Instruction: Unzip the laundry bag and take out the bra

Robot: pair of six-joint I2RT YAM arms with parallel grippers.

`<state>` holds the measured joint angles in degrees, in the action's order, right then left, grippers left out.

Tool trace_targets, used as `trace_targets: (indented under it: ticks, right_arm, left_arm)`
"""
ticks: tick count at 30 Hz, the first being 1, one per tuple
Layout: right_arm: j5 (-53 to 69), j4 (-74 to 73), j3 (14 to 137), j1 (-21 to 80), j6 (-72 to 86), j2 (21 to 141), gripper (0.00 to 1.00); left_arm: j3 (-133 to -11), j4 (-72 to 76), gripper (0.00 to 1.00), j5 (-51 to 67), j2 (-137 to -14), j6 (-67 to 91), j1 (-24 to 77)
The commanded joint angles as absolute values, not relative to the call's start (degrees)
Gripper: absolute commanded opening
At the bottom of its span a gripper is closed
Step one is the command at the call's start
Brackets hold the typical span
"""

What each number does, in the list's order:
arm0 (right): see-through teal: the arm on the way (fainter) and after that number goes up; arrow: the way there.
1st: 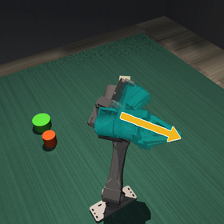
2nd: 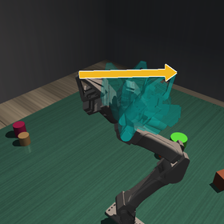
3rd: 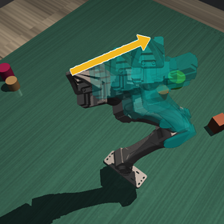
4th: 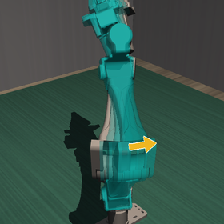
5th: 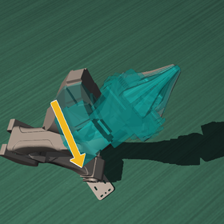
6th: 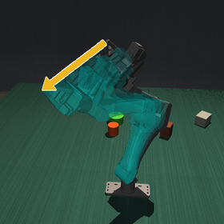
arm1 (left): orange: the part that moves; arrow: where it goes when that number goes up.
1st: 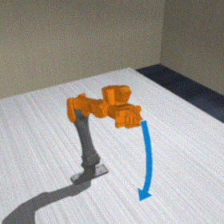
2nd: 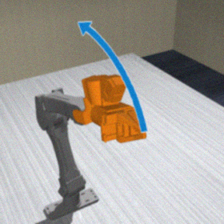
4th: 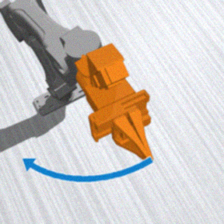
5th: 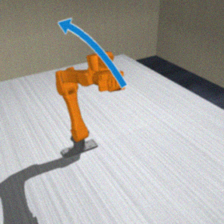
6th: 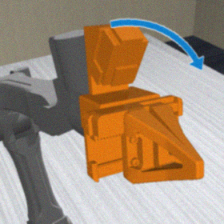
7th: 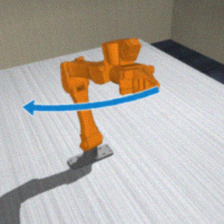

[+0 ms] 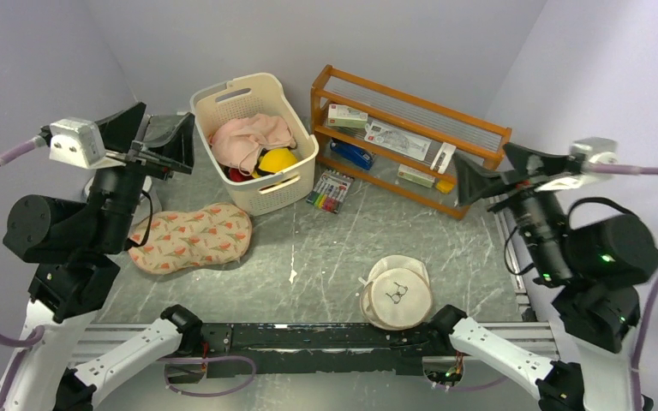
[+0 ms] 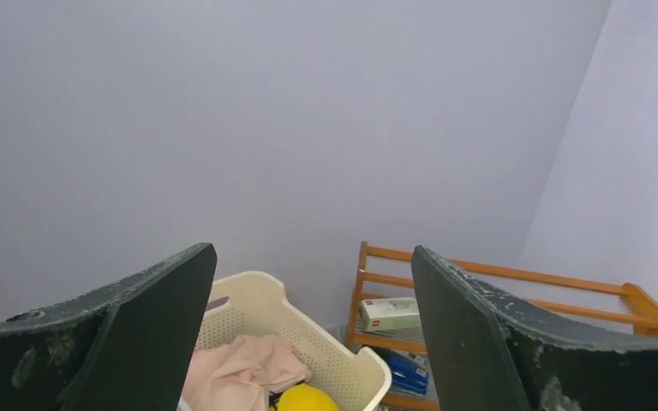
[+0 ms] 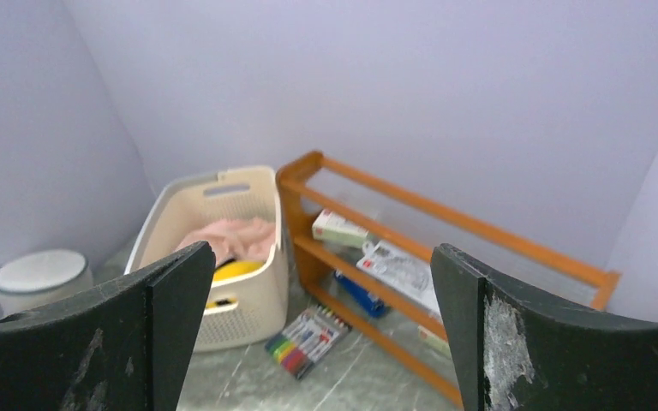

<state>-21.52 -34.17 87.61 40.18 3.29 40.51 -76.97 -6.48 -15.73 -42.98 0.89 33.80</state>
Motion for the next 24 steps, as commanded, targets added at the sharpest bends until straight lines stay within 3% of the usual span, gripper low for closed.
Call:
trace_targets:
  ticks: [1,24]
  right_arm:
    - [-23.68,-33.74,90.98,40.12,-2.11,39.39,1.00]
    - [-27.84,-36.67,98.22,39.97,-4.09,39.44,1.00]
  left_arm:
    - [-78.45,-10.96,0.96,-17.67,-41.95,-3.01,33.57]
    - [-81.15,-11.40,0.96,-19.59,-37.72,-2.94,33.53]
